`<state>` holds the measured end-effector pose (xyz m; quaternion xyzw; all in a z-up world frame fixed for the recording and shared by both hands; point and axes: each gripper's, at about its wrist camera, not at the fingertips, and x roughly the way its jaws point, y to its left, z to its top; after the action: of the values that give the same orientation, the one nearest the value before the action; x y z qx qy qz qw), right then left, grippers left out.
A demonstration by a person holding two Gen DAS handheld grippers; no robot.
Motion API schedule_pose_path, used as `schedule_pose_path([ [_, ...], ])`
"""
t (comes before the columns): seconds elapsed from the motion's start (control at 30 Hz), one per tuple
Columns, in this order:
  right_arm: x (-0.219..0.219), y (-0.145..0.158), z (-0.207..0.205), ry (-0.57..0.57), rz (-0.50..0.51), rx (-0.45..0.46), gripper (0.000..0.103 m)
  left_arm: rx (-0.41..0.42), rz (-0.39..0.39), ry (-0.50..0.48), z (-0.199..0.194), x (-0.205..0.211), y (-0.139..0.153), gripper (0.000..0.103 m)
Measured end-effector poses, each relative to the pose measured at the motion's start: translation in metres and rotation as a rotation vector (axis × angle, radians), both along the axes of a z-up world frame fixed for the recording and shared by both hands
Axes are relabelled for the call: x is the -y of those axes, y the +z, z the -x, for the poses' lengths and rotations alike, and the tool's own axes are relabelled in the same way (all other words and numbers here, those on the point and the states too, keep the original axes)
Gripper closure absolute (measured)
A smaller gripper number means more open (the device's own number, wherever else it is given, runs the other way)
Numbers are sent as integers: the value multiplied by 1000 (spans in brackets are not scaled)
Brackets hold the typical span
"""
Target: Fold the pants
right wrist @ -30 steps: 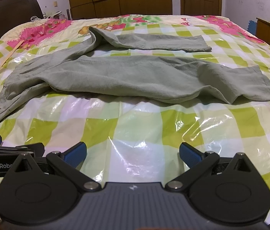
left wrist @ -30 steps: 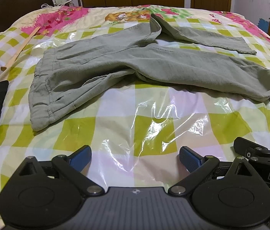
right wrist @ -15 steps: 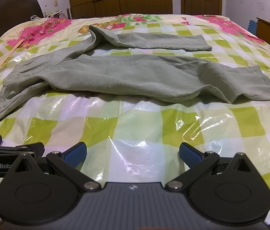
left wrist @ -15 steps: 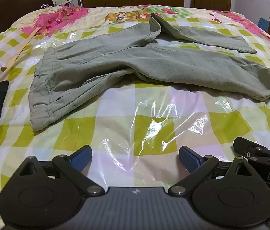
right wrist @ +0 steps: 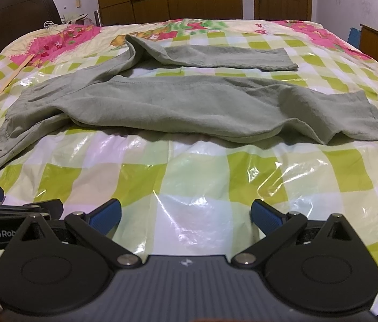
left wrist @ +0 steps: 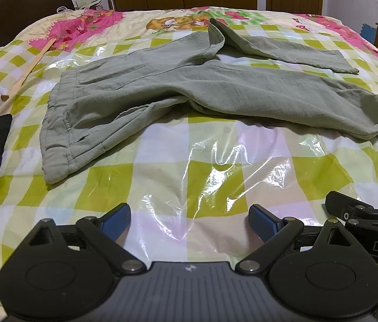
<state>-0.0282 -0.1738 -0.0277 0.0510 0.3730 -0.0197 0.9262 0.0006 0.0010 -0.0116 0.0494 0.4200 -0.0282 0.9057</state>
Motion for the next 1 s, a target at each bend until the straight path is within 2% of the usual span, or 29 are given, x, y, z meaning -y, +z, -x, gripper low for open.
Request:
schedule_pose_path([
  [1.0, -2, 1, 0, -1, 3, 0, 1, -1, 0, 0, 0, 1, 0, 2],
])
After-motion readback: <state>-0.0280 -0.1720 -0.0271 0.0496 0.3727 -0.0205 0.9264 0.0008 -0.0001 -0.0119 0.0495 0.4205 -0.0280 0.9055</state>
